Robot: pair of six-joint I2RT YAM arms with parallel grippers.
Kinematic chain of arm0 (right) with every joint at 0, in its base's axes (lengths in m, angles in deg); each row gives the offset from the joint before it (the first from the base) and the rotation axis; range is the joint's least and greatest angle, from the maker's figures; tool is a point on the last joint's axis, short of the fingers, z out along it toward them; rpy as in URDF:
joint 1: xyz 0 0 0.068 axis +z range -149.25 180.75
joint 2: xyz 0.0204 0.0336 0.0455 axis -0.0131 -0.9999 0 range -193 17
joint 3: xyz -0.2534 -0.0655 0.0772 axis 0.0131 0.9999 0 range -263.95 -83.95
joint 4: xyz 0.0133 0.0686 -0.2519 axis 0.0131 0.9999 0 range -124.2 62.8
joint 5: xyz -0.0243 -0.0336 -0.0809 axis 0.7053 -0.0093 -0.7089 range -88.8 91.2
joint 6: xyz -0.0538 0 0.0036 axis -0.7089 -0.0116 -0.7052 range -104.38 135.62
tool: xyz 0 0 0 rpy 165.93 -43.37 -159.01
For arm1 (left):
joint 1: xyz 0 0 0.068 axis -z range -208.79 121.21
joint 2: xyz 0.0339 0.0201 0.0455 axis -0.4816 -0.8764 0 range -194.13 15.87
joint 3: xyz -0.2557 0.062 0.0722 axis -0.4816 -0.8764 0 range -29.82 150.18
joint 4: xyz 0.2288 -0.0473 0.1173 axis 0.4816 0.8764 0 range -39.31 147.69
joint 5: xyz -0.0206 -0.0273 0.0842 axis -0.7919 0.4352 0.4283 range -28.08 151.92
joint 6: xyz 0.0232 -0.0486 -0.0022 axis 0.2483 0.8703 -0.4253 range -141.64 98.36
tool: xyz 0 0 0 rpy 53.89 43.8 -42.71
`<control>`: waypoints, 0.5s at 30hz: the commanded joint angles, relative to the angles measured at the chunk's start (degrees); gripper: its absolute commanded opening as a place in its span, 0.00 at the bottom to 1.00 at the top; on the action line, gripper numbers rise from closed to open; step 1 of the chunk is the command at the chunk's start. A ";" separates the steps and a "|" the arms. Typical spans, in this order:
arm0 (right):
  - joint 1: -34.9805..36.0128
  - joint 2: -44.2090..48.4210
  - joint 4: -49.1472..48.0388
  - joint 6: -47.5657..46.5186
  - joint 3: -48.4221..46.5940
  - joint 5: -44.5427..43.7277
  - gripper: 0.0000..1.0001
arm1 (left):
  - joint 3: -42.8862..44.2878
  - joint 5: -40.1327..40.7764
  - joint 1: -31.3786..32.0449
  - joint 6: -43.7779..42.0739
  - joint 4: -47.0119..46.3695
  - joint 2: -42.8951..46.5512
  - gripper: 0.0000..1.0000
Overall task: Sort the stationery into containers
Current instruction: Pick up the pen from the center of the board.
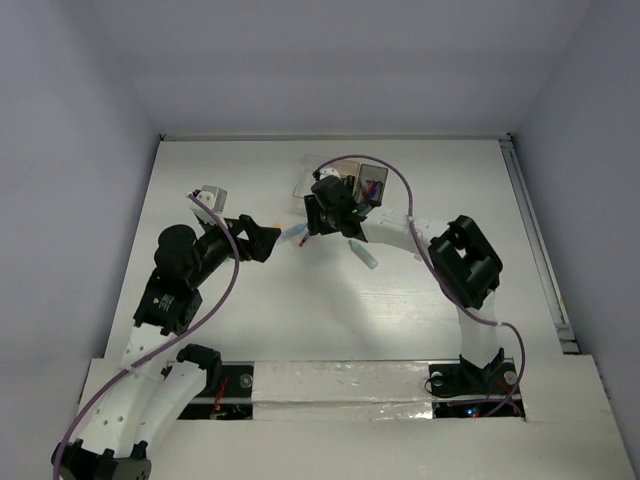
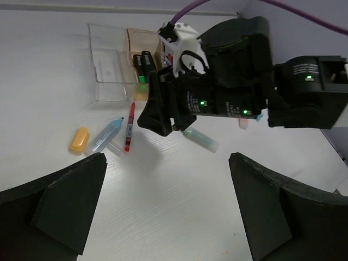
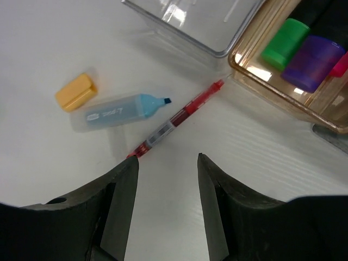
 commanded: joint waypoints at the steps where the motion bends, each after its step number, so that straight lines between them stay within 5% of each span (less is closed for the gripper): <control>1: 0.29 -2.78 1.24 2.35 -4.60 -5.42 0.53 | 0.60 -0.09 -0.32 0.14 -1.90 1.17 0.94; 15: 0.81 -10.87 3.08 3.58 -10.94 -6.57 0.48 | 0.51 -0.44 0.21 0.05 -1.90 1.35 0.95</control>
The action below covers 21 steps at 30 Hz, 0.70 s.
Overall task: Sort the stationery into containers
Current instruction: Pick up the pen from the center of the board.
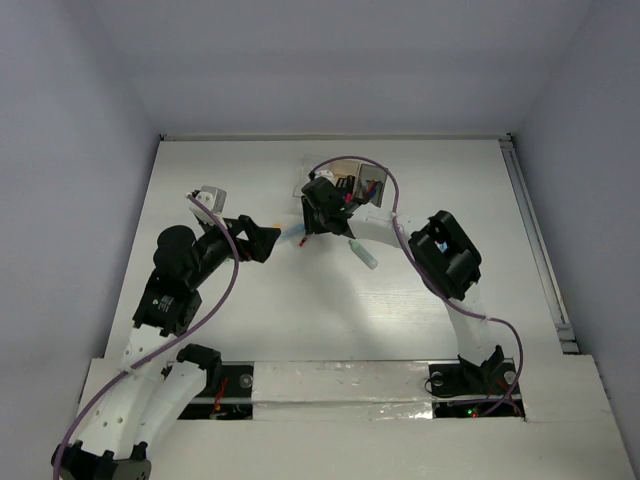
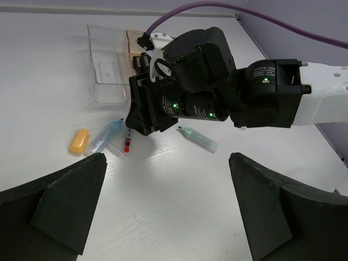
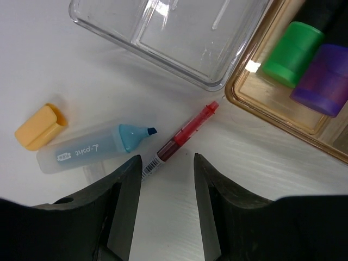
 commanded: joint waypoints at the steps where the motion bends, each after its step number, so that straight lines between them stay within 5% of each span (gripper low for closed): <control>1: 0.60 -0.73 1.09 0.63 -2.89 -2.20 0.48 | 0.51 -0.40 0.19 0.05 -1.88 0.72 0.95; 12: 0.60 -3.81 3.29 -0.86 -5.09 -4.13 0.43 | 0.51 -0.13 0.19 0.05 -1.88 0.54 0.95; 17: 0.60 -4.16 4.35 -1.13 -5.01 -4.83 0.26 | 0.51 -0.31 0.19 0.05 -1.88 0.37 0.95; 21: 0.60 -3.02 3.91 -1.39 -3.07 -5.62 0.26 | 0.33 -0.83 0.19 0.14 -2.23 0.10 0.94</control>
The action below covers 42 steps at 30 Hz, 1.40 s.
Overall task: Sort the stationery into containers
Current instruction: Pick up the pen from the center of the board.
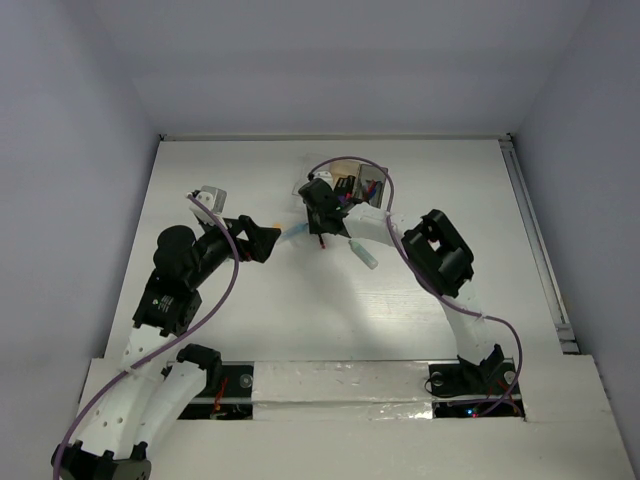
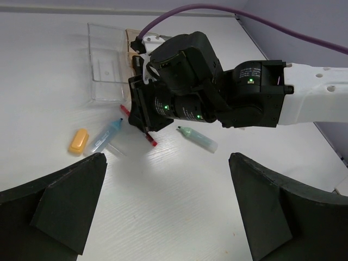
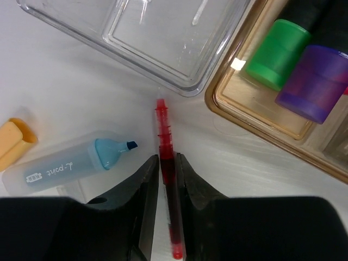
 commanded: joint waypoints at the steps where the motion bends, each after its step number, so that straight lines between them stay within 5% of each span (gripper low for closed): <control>1: 0.57 0.54 1.39 -0.87 0.06 -2.08 0.31 | 0.33 -0.86 0.19 0.23 -2.23 -0.12 0.94; 4: 0.57 -1.21 2.97 -1.48 -2.39 -2.26 0.33 | 0.33 -1.03 0.19 0.23 -2.23 -0.29 0.94; 7: 0.57 -1.74 3.42 -1.13 -1.89 -1.47 0.09 | 0.16 -1.82 0.19 0.23 -2.23 -1.08 0.92; 10: 0.57 0.80 1.49 -0.78 0.83 -1.73 0.00 | -0.10 -2.96 0.19 0.84 -2.75 -1.52 0.89; 18: 1.10 19.94 -13.97 -1.66 19.62 2.83 0.00 | -0.55 -7.27 0.19 1.81 -3.81 -4.60 0.72; 24: 1.10 36.47 -34.35 3.08 31.77 14.60 0.00 | -0.46 -11.57 0.19 1.99 -3.81 -8.29 0.71; 31: 3.73 41.24 -54.57 11.52 38.11 23.31 0.00 | -0.63 -15.36 0.19 2.69 -6.27 -10.31 0.71; 38: 6.37 39.92 -63.02 15.48 38.73 25.51 0.00 | -1.51 -17.47 0.19 4.45 -9.44 -8.91 0.70; 42: 8.48 39.13 -65.93 15.83 38.81 25.86 0.00 | -1.60 -16.85 0.19 4.97 -9.79 -9.34 0.59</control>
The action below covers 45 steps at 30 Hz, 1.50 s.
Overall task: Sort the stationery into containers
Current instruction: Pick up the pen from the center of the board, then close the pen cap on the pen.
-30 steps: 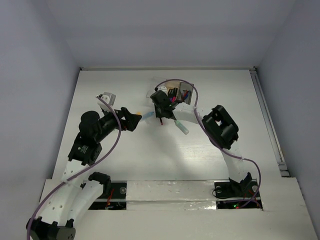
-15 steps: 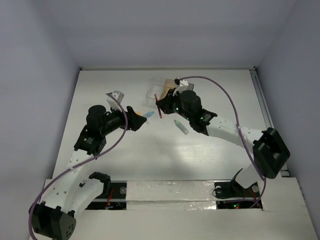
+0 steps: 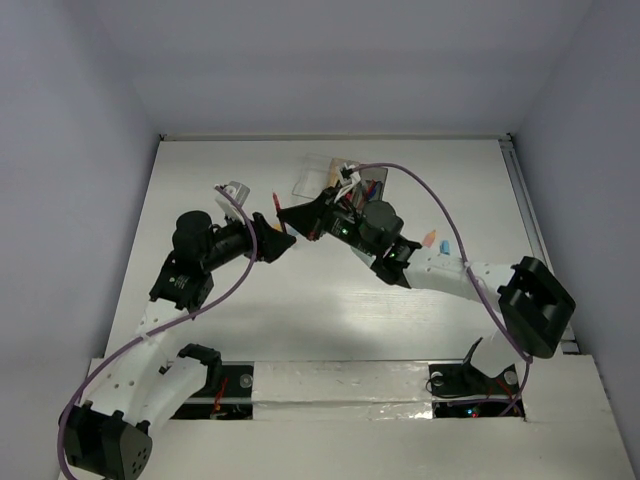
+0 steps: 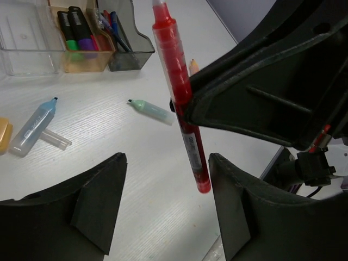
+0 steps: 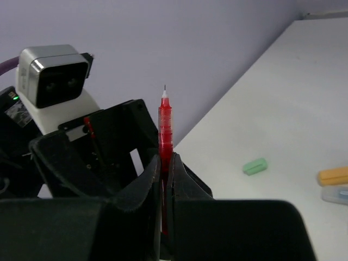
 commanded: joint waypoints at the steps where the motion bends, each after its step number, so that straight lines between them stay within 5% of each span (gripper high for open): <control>1: 1.45 -0.32 -8.82 1.54 -0.16 1.60 0.00 | -0.35 -1.38 0.14 0.89 -3.97 0.53 0.57; 14: 2.50 -1.29 -9.43 1.45 0.81 0.55 0.00 | -0.27 0.11 0.14 0.98 -4.42 2.55 0.15; 18: 2.50 -1.21 -8.73 1.01 0.89 0.29 0.00 | -0.18 0.38 0.14 0.80 -4.24 2.55 0.11; 19: 2.50 -1.21 -8.64 0.92 1.07 0.20 0.00 | -0.09 0.64 0.14 0.71 -3.72 2.64 0.00; 24: 2.50 -0.33 -6.01 0.14 0.90 0.29 0.00 | 0.35 3.45 0.14 0.10 -2.48 3.52 0.00; 31: 1.89 4.32 7.16 -7.07 -0.95 1.07 0.41 | 1.14 7.05 0.14 -1.57 0.15 4.93 0.00; 36: -1.89 7.84 14.46 -9.44 -0.69 5.47 0.49 | 1.49 9.69 0.14 -2.45 1.30 5.89 0.00; 37: -2.42 8.37 15.60 -9.88 -0.60 5.30 0.48 | 1.67 10.13 0.14 -2.63 1.56 6.07 0.00; 39: -3.83 8.29 19.64 -11.64 -0.86 5.38 0.30 | 1.76 11.36 0.14 -2.72 1.56 6.86 0.00; 40: -3.83 7.50 22.09 -12.25 -2.60 5.04 0.20 | 1.76 11.54 -0.38 -2.80 1.56 7.12 0.00; 41: -4.61 6.36 27.34 -12.78 -3.84 5.12 0.00 | 1.76 11.80 -0.38 -2.80 1.56 7.47 0.00; 45: -4.62 -2.58 37.66 -17.09 -10.43 4.25 0.00 | 1.76 12.33 -0.91 -2.98 1.56 8.62 0.00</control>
